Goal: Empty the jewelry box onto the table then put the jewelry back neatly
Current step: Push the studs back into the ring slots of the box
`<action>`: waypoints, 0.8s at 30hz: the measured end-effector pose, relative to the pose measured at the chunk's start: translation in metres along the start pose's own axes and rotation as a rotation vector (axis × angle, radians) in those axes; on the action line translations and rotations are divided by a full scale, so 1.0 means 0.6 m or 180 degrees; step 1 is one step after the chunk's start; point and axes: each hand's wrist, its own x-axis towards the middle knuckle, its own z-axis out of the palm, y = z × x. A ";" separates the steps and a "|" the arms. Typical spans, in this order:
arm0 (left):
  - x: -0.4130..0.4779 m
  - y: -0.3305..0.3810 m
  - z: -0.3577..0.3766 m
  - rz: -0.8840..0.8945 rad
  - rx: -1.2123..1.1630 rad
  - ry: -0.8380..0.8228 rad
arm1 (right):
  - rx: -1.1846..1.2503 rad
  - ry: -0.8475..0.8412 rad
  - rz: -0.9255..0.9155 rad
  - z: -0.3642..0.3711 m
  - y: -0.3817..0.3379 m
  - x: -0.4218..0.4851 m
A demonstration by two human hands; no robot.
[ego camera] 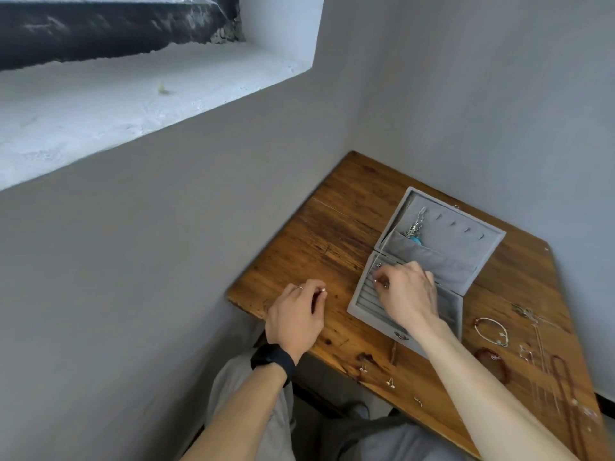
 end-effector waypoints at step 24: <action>0.026 -0.004 -0.009 -0.0163 -0.0624 -0.0484 | 0.0902 0.0540 0.0474 -0.015 0.068 -0.082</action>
